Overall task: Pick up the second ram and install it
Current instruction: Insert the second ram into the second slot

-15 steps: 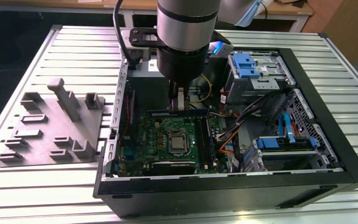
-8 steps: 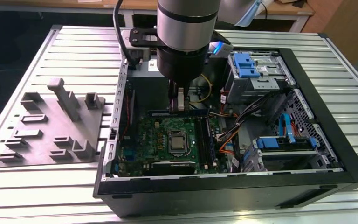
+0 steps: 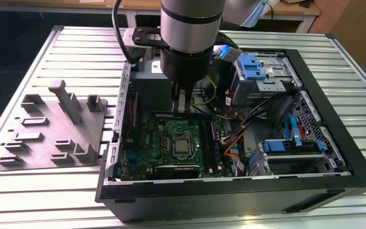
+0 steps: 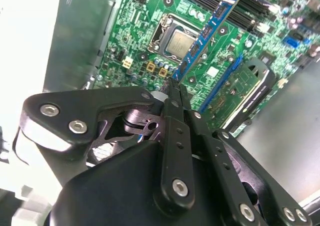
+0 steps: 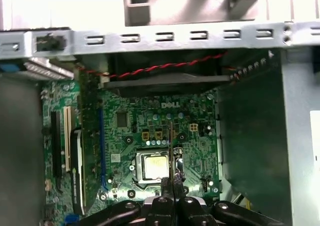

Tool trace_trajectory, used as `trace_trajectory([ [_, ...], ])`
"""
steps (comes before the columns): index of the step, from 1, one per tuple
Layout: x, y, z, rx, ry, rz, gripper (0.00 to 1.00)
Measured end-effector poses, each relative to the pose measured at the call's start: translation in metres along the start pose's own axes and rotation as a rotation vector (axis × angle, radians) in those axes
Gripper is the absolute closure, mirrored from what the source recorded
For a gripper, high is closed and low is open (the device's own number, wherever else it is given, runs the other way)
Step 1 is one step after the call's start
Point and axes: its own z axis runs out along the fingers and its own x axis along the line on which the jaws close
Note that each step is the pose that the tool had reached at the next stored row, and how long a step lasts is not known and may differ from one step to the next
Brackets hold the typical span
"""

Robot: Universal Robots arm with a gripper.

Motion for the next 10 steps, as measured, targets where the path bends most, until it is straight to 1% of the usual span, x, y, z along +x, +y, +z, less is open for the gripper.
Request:
trace_trajectory([
  [10, 0.0000, 0.0000, 0.0011, 0.0052, -0.0074, 0.181, 0.89],
])
